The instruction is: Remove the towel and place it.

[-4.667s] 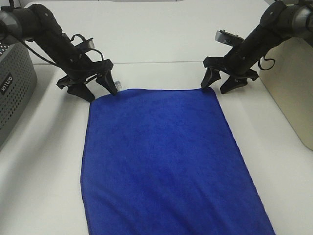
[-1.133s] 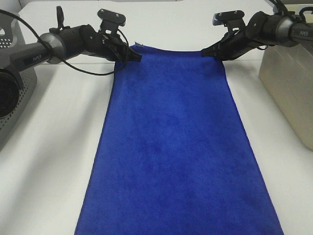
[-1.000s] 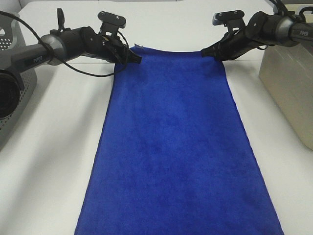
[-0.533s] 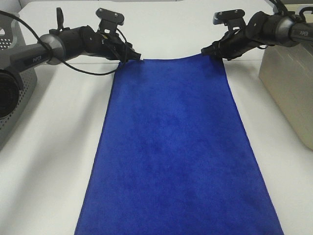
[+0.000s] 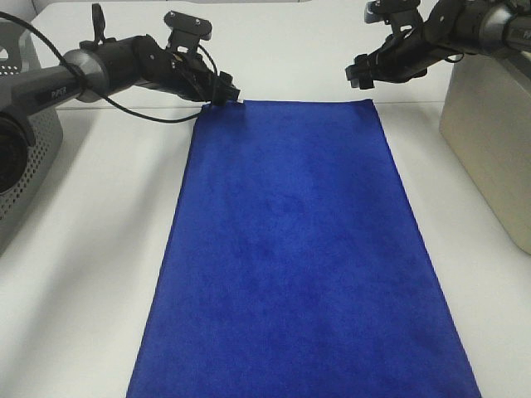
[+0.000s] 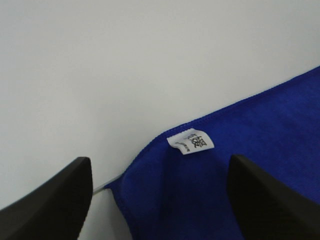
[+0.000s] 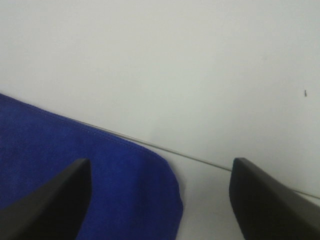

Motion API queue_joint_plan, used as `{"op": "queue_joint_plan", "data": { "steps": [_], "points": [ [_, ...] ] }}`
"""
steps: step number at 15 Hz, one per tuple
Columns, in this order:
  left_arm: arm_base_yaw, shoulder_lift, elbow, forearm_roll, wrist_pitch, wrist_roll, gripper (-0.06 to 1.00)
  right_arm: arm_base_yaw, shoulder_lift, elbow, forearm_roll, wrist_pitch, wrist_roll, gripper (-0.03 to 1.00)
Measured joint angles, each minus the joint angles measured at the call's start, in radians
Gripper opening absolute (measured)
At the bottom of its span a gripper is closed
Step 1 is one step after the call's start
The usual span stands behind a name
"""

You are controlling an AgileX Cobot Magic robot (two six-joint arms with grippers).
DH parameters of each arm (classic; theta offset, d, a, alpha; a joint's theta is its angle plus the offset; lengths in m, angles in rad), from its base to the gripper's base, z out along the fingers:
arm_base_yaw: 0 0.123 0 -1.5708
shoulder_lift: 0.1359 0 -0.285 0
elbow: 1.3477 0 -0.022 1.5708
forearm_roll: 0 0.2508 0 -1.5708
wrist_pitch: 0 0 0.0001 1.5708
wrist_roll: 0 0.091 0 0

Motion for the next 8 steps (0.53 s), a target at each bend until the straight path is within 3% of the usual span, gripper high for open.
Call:
{"op": "queue_joint_plan", "data": {
  "steps": [3, 4, 8],
  "points": [
    [0.0, -0.06, 0.0, 0.001, 0.141, -0.05, 0.69, -0.001, -0.058, 0.0, -0.033, 0.081, 0.0, 0.76],
    [0.0, -0.103, 0.0, 0.034, 0.314, -0.109, 0.69, -0.001, -0.115, 0.0, -0.033, 0.21, 0.0, 0.76],
    [0.0, -0.218, 0.0, 0.182, 0.724, -0.279, 0.69, -0.001, -0.266, 0.0, -0.033, 0.64, 0.065, 0.76]
  ]
}}
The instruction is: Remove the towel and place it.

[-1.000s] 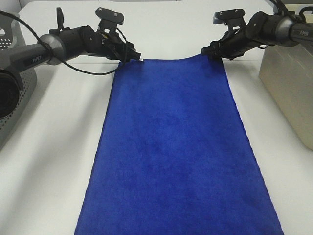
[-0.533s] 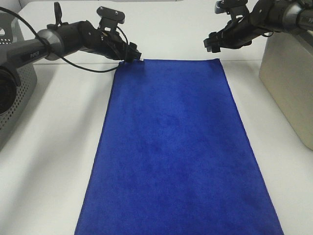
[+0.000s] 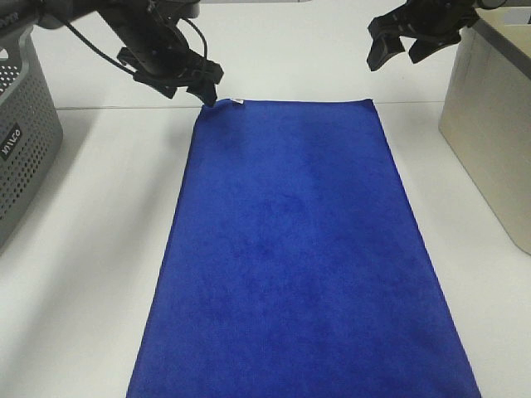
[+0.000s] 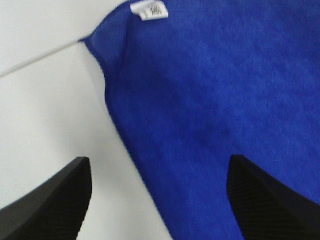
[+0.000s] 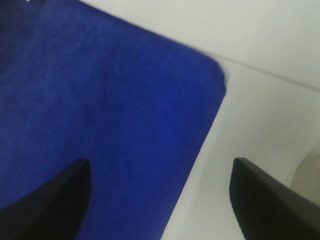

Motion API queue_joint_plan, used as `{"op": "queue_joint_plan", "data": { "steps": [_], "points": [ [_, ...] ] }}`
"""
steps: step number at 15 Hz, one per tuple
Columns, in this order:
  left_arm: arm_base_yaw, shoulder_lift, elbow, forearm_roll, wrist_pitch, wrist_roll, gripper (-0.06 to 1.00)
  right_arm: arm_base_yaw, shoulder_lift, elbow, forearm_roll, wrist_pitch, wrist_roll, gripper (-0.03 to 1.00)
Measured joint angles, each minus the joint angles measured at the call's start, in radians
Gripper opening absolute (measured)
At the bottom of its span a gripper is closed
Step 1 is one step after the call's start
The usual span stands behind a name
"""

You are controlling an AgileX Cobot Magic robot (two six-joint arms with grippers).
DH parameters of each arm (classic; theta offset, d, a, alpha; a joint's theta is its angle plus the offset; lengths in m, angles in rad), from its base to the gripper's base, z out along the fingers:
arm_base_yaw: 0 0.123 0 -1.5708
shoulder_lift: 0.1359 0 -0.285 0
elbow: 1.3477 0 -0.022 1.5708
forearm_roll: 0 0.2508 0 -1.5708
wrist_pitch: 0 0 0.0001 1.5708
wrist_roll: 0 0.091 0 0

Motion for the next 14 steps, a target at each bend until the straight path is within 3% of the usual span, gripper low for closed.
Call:
{"op": "queue_joint_plan", "data": {
  "steps": [2, 3, 8, 12, 14],
  "points": [
    [0.0, -0.065, 0.0, 0.036, 0.153, -0.054, 0.69, 0.0, -0.063, 0.0, 0.001, 0.163, 0.021, 0.76],
    [0.0, -0.093, 0.0, 0.05, 0.177, -0.071, 0.69, 0.0, -0.094, 0.0, 0.002, 0.191, 0.024, 0.76],
    [0.012, -0.228, 0.0, 0.118, 0.186, -0.18, 0.69, -0.008, -0.221, 0.0, -0.034, 0.204, 0.108, 0.76],
    [0.129, -0.315, 0.007, 0.127, 0.187, -0.236, 0.69, -0.17, -0.295, 0.0, 0.036, 0.206, 0.226, 0.76],
    [0.197, -0.376, 0.082, 0.13, 0.186, -0.239, 0.69, -0.219, -0.345, 0.002, 0.035, 0.206, 0.231, 0.76]
  ]
}}
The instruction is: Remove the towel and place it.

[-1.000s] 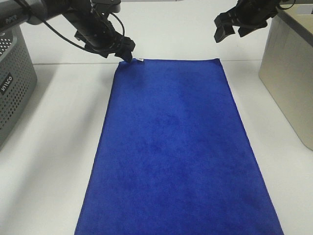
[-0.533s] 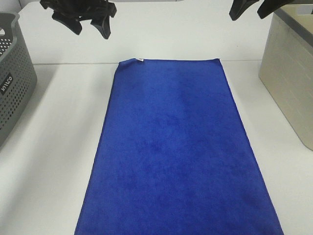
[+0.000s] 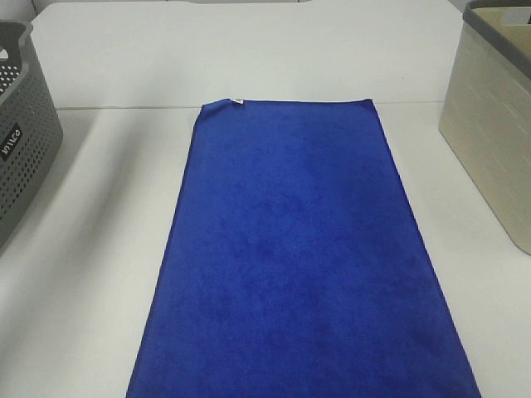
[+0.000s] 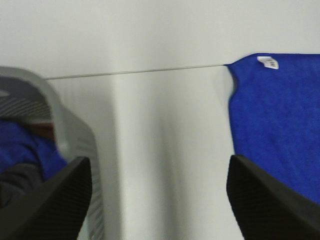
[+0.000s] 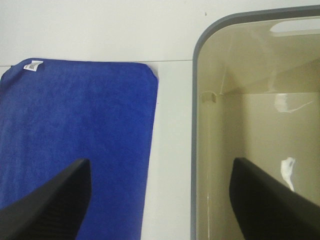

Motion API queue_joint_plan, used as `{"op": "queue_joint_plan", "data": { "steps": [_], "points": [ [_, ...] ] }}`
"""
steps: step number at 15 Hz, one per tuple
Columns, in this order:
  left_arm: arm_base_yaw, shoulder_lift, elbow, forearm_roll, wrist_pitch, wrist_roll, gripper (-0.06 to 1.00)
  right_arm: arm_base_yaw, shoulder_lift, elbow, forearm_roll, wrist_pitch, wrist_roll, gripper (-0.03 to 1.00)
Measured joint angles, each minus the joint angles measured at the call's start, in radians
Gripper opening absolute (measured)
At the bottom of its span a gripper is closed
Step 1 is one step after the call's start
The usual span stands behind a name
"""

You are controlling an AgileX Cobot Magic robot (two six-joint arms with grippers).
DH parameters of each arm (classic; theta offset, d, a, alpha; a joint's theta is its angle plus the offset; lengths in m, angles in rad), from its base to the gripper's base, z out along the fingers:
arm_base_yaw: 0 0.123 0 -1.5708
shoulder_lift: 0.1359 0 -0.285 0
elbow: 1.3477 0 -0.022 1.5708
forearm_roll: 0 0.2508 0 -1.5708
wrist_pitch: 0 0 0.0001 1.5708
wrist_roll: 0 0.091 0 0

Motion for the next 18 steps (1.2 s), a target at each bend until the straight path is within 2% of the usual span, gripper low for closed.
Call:
{"op": "queue_joint_plan", "data": {
  "steps": [2, 4, 5, 6, 7, 10, 12, 15, 16, 18],
  "points": [
    [0.065, -0.095, 0.133, 0.004, 0.0, -0.003, 0.69, -0.003, -0.068, 0.046, -0.027, -0.001, 0.004, 0.76],
    [0.093, -0.224, 0.303, 0.042, 0.0, -0.003, 0.69, -0.003, -0.174, 0.178, -0.037, -0.002, 0.019, 0.76],
    [0.094, -0.294, 0.399, 0.071, 0.0, -0.003, 0.69, -0.003, -0.203, 0.227, -0.045, -0.002, 0.019, 0.76],
    [0.094, -0.373, 0.485, 0.092, 0.0, -0.008, 0.69, -0.003, -0.329, 0.378, -0.064, -0.002, 0.027, 0.76],
    [0.094, -0.414, 0.532, 0.097, 0.0, -0.011, 0.69, -0.003, -0.376, 0.436, -0.065, -0.002, 0.031, 0.76],
    [0.094, -0.645, 0.779, 0.108, 0.003, -0.033, 0.69, -0.003, -0.643, 0.759, -0.076, -0.001, 0.052, 0.76],
    [0.094, -0.815, 0.917, 0.142, 0.003, -0.056, 0.69, -0.003, -0.796, 0.914, -0.104, 0.0, 0.052, 0.76],
    [0.094, -1.032, 1.103, 0.183, 0.003, -0.077, 0.69, -0.003, -1.031, 1.096, -0.11, 0.0, 0.052, 0.76],
    [0.094, -1.182, 1.224, 0.205, -0.01, -0.082, 0.69, -0.003, -1.187, 1.186, -0.124, 0.001, 0.052, 0.76],
    [0.094, -1.317, 1.339, 0.216, -0.05, -0.084, 0.69, -0.003, -1.309, 1.255, -0.168, 0.002, 0.056, 0.76]
  ]
}}
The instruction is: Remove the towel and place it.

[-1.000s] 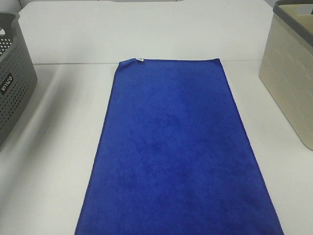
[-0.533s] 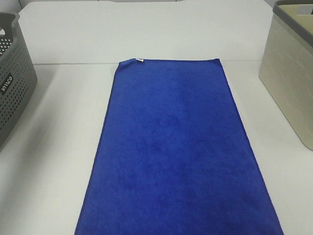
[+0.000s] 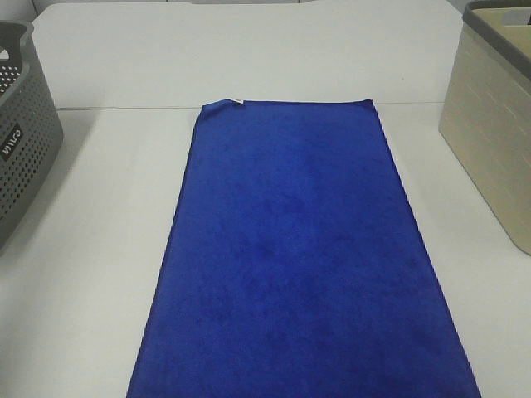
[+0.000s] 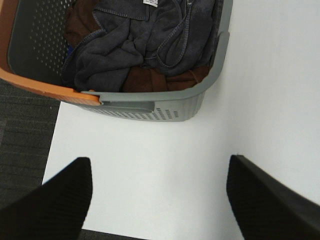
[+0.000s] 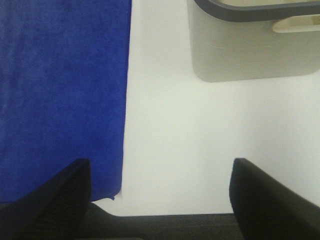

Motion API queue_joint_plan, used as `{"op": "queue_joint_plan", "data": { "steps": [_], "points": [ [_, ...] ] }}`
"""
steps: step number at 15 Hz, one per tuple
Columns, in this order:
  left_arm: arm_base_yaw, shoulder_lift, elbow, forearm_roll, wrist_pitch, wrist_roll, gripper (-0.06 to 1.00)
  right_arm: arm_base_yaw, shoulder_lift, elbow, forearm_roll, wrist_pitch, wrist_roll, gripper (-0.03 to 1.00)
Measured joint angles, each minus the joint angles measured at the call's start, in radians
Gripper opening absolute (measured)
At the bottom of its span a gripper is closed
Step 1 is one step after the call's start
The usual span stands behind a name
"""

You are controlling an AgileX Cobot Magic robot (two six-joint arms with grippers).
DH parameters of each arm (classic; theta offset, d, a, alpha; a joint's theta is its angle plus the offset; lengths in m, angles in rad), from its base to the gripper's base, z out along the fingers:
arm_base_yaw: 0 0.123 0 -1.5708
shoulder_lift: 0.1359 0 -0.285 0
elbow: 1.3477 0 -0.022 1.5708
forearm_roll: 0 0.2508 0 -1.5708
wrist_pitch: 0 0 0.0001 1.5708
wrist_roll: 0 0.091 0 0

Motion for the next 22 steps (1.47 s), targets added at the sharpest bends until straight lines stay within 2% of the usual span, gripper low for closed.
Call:
{"op": "queue_joint_plan", "data": {
  "steps": [3, 6, 8, 10, 13, 15, 17, 18, 22],
  "points": [
    [0.0, -0.187, 0.157, 0.027, -0.083, 0.0, 0.69, 0.0, -0.161, 0.09, -0.041, 0.0, 0.019, 0.76],
    [0.0, -0.338, 0.304, 0.067, -0.198, 0.0, 0.69, 0.0, -0.311, 0.178, -0.046, 0.0, 0.016, 0.76],
    [0.0, -0.428, 0.389, 0.071, -0.235, 0.0, 0.69, 0.0, -0.411, 0.232, -0.046, 0.0, -0.002, 0.76],
    [0.0, -0.521, 0.44, 0.059, -0.238, -0.007, 0.69, 0.0, -0.513, 0.271, -0.046, -0.001, -0.015, 0.76],
    [0.0, -0.65, 0.445, 0.024, -0.239, -0.013, 0.69, 0.0, -0.62, 0.333, -0.046, 0.0, -0.019, 0.76],
    [0.0, -0.723, 0.439, -0.013, -0.19, -0.015, 0.69, 0.0, -0.621, 0.372, -0.046, 0.0, -0.019, 0.76],
    [0.0, -0.782, 0.434, -0.044, -0.076, 0.03, 0.69, 0.0, -0.621, 0.381, -0.046, -0.03, -0.019, 0.76],
    [0.0, -0.813, 0.434, -0.058, -0.055, 0.059, 0.69, 0.0, -0.621, 0.389, -0.046, -0.054, -0.019, 0.76],
    [0.0, -0.835, 0.455, -0.12, -0.066, 0.103, 0.69, 0.0, -0.621, 0.414, -0.044, -0.107, -0.019, 0.76]
  ]
}}
